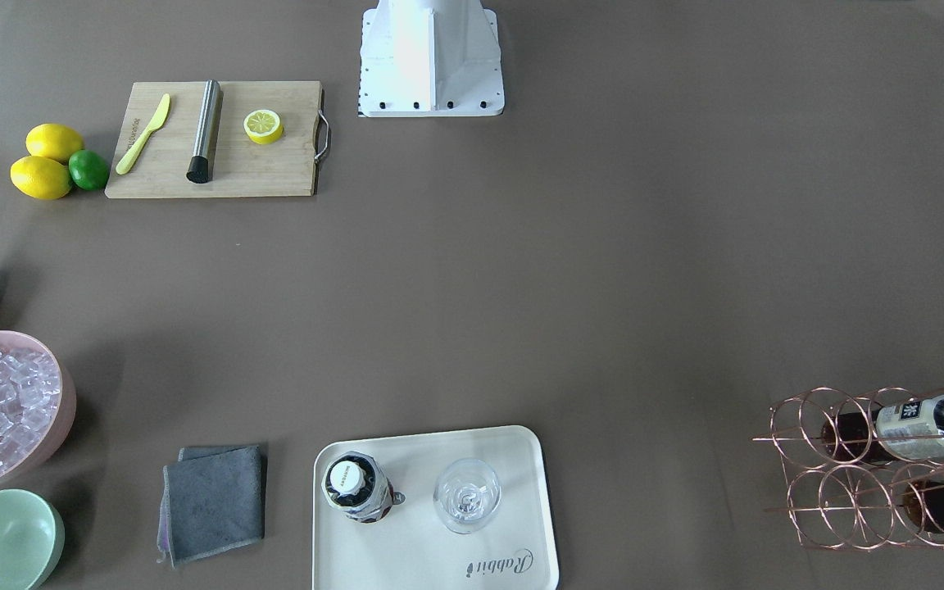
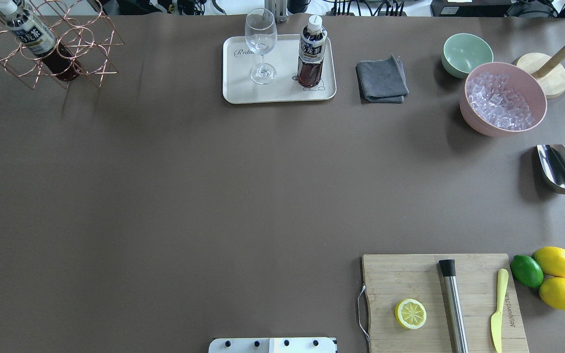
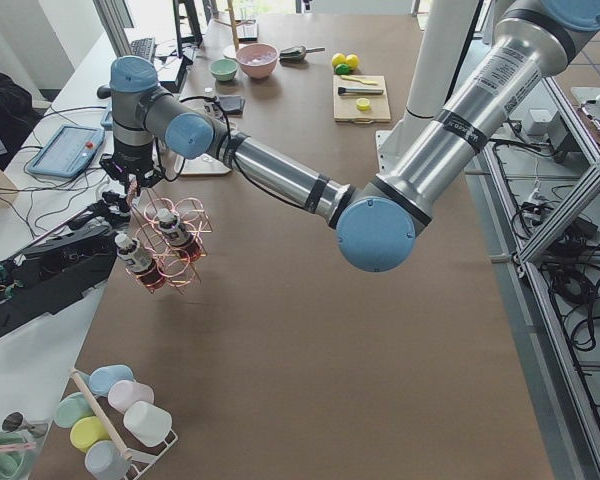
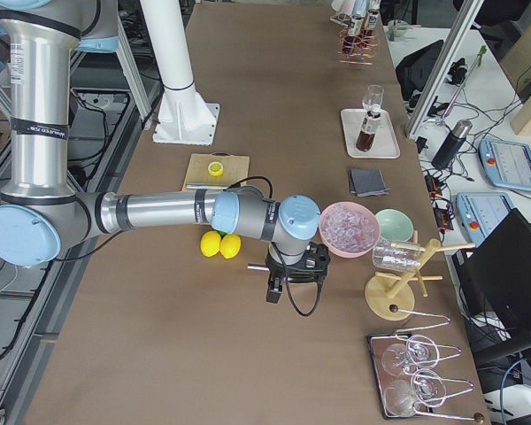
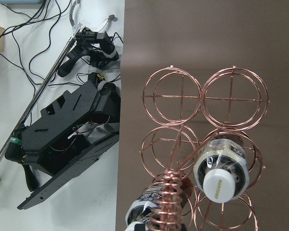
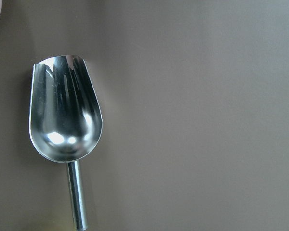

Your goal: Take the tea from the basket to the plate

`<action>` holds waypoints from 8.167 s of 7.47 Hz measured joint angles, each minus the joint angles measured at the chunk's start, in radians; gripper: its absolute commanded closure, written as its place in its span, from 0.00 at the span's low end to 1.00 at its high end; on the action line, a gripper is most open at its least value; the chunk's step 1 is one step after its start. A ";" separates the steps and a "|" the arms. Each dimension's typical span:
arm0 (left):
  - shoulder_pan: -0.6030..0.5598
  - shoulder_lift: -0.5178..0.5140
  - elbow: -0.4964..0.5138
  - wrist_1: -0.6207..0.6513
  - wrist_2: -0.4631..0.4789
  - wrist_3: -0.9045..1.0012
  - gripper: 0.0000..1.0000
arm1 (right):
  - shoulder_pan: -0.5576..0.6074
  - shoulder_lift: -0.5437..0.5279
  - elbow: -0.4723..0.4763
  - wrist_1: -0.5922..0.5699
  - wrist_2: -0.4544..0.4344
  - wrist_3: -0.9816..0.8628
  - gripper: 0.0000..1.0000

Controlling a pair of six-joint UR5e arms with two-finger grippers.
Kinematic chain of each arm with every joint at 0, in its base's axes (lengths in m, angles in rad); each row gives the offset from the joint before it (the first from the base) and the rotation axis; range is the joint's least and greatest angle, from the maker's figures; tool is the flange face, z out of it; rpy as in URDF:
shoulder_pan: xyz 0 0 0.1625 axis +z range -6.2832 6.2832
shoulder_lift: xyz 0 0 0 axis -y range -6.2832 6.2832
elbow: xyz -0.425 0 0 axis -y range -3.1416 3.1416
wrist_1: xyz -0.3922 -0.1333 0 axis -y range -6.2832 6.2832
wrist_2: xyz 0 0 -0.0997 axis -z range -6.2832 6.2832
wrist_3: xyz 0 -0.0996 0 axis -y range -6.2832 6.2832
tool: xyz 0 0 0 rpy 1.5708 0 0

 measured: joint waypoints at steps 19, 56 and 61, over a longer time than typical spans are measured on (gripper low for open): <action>0.041 0.013 0.044 -0.110 0.100 -0.056 1.00 | 0.064 -0.066 -0.053 0.256 0.006 0.076 0.00; -0.217 0.612 -0.176 0.132 -0.122 -0.989 0.02 | 0.092 -0.094 -0.031 0.257 0.005 -0.122 0.00; -0.207 0.584 -0.185 0.137 -0.173 -1.040 0.02 | 0.091 -0.093 -0.035 0.257 0.003 -0.119 0.00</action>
